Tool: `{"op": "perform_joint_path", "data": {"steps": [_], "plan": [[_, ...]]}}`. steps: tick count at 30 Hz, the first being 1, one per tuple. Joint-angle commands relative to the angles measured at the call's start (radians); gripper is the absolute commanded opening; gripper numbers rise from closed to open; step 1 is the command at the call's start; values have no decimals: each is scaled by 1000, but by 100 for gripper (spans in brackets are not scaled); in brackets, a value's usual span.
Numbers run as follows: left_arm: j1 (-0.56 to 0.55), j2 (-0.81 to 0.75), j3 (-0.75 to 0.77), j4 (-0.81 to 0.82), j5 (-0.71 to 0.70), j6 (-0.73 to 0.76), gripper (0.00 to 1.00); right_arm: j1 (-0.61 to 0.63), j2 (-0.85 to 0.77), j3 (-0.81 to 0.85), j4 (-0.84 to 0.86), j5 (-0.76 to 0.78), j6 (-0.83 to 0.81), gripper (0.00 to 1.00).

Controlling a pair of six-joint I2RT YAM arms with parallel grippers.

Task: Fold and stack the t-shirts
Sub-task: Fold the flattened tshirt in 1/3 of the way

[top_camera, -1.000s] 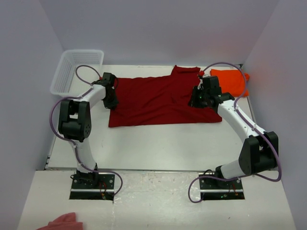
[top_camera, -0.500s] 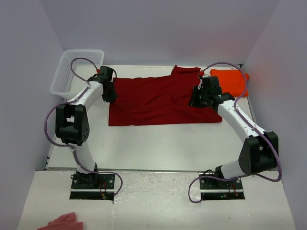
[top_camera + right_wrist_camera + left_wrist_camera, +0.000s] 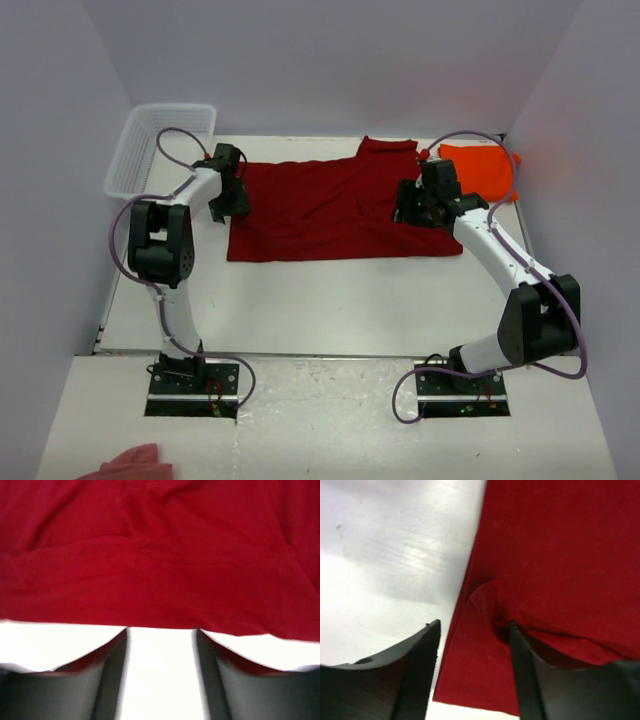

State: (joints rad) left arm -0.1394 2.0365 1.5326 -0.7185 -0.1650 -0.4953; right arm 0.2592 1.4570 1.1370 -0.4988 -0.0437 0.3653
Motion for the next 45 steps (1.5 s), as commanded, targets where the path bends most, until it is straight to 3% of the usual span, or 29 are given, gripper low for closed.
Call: {"op": "perform_joint_path", "data": {"steps": [1, 2, 4, 6, 7, 9, 10, 11, 12, 19, 25, 32, 45], "plan": [[0, -136, -35, -10, -86, -48, 60, -9, -7, 30, -41, 152, 35, 66], [-27, -210, -46, -15, -131, -51, 66, -15, 2, 32, -59, 172, 50, 75], [-80, -281, -69, -13, -303, -37, 84, -26, 25, 37, -73, 192, 57, 76], [-164, -337, -63, -42, -364, -22, 85, -26, 40, 37, -83, 200, 63, 75], [-187, -352, -63, -47, -348, -9, 80, -31, 48, 38, -86, 202, 64, 56], [-206, -357, -87, -42, -224, -2, 60, -38, 57, 41, -98, 205, 76, 1], [-207, -355, -101, -27, -89, 0, 25, -49, 59, 35, -99, 205, 81, 0], [-207, -351, -129, 17, -33, 3, 8, -57, 62, 30, -95, 205, 86, 0], [-207, -346, -134, 30, 28, -2, 0, -67, 78, 30, -95, 208, 87, 0], [-207, -195, -150, 178, 364, -25, 0, -89, 204, 72, -133, 191, 99, 0], [-203, -96, -114, 168, 334, -40, 0, -89, 310, 139, -141, 136, 126, 0], [-144, -88, -166, 169, 278, -34, 0, -89, 405, 196, -164, 114, 130, 0], [-97, -19, -267, 126, 237, -52, 0, -89, 454, 216, -219, 50, 159, 0]]}}
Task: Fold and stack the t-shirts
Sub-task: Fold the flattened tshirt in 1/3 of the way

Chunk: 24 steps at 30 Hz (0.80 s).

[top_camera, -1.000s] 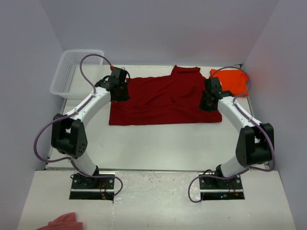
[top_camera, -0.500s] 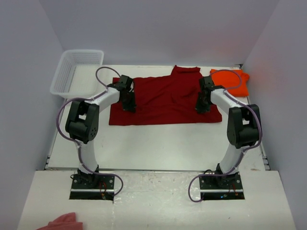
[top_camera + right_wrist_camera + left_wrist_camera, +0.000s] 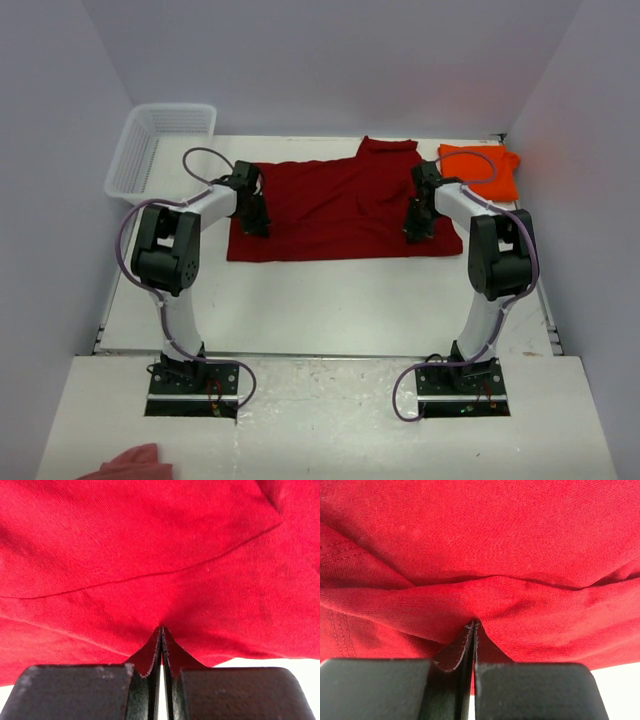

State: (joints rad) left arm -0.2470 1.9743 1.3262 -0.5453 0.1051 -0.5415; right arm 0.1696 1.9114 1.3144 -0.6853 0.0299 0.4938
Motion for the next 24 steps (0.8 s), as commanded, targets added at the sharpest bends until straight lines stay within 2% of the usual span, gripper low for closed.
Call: {"op": "perform_joint_path", "data": {"steps": [1, 7, 14, 24], "plan": [[11, 41, -73, -47, -36, -6, 0, 1, 8, 49, -45, -24, 34, 0], [28, 66, -100, -91, -35, -8, 0, 5, 47, 106, -131, -24, 69, 0], [63, 47, -193, -94, -42, -8, 0, 27, 38, 80, -152, -19, 112, 0], [95, 28, -255, -202, -100, -17, 0, 106, 48, 68, -197, 19, 169, 0]]}}
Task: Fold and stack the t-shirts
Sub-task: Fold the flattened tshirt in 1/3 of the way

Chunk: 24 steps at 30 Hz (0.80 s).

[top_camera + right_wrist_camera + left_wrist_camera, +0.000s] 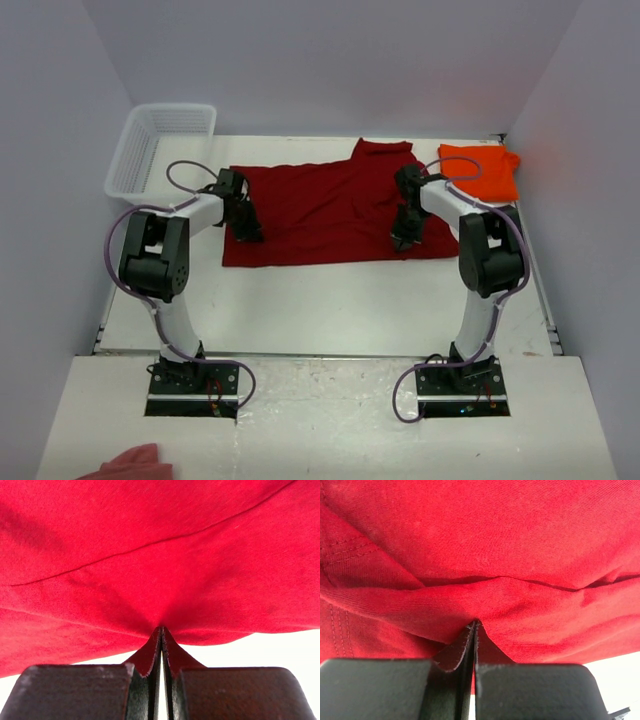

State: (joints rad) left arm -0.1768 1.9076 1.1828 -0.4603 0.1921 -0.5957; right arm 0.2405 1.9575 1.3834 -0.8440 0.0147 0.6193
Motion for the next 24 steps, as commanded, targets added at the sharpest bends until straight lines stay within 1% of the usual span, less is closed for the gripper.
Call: {"op": "perform_joint_path", "data": {"steps": [1, 4, 5, 8, 11, 13, 14, 17, 18, 20, 21, 24], "plan": [[28, 93, -112, -300, -187, 31, 0, 52, 0, -6, -40, 44, 48, 0], [49, 91, -98, -371, -244, 13, 0, 68, -3, -15, -46, 50, 65, 0], [68, 91, -94, -409, -276, 7, 0, 69, -3, -18, -43, 28, 65, 0], [126, 88, -98, -461, -313, -9, 0, 82, -6, -26, -38, 15, 77, 0], [172, 88, -120, -471, -333, -3, 0, 98, -35, -59, -9, 4, 91, 0], [177, 82, -141, -469, -362, -3, 0, 121, -66, -98, 25, -9, 86, 0], [204, 74, -158, -462, -364, 0, 0, 132, -109, -112, 45, -7, 91, 0], [230, 62, -178, -451, -370, 10, 0, 196, -202, -191, 92, 7, 89, 0], [237, 59, -183, -449, -370, 10, 0, 213, -280, -213, 115, 22, 97, 0], [238, 53, -172, -451, -370, 10, 0, 269, -365, -265, 175, 77, 88, 0], [240, 53, -166, -454, -372, 8, 0, 281, -444, -280, 196, 91, 79, 0], [240, 57, -121, -471, -394, 16, 0, 287, -528, -333, 281, 125, 37, 0]]}}
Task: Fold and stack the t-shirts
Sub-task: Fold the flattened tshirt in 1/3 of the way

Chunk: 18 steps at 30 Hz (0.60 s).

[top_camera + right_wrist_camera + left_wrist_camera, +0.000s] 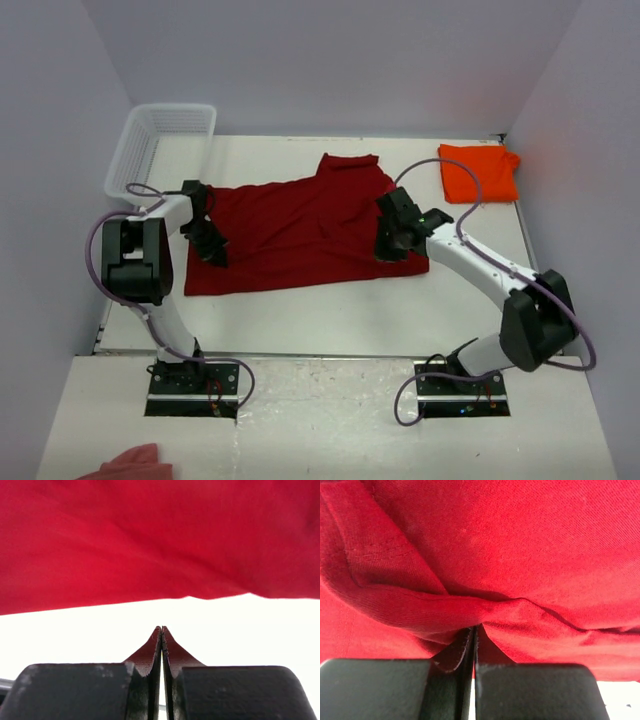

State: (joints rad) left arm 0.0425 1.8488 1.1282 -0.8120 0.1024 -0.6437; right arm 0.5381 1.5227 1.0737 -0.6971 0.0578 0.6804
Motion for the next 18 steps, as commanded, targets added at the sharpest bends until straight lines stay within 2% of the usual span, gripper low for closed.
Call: {"op": "perform_joint_path", "data": {"steps": [1, 3, 5, 8, 11, 18], "plan": [[19, 118, -55, -125, -313, 68, 0, -12, -90, -9, 137, 105, -34, 0], [19, 124, -15, -136, -326, 78, 0, -18, -37, 43, 90, 160, -56, 0], [17, 132, 14, -157, -359, 70, 0, -24, 95, 152, 21, 187, -55, 0], [17, 124, 25, -156, -368, 62, 0, -21, 240, 247, 8, 154, -44, 0], [17, 109, 16, -135, -375, 65, 0, -18, 287, 236, 51, 114, -33, 0], [16, 75, 13, -104, -348, 84, 0, -12, 280, 125, 146, 67, -19, 0]]}}
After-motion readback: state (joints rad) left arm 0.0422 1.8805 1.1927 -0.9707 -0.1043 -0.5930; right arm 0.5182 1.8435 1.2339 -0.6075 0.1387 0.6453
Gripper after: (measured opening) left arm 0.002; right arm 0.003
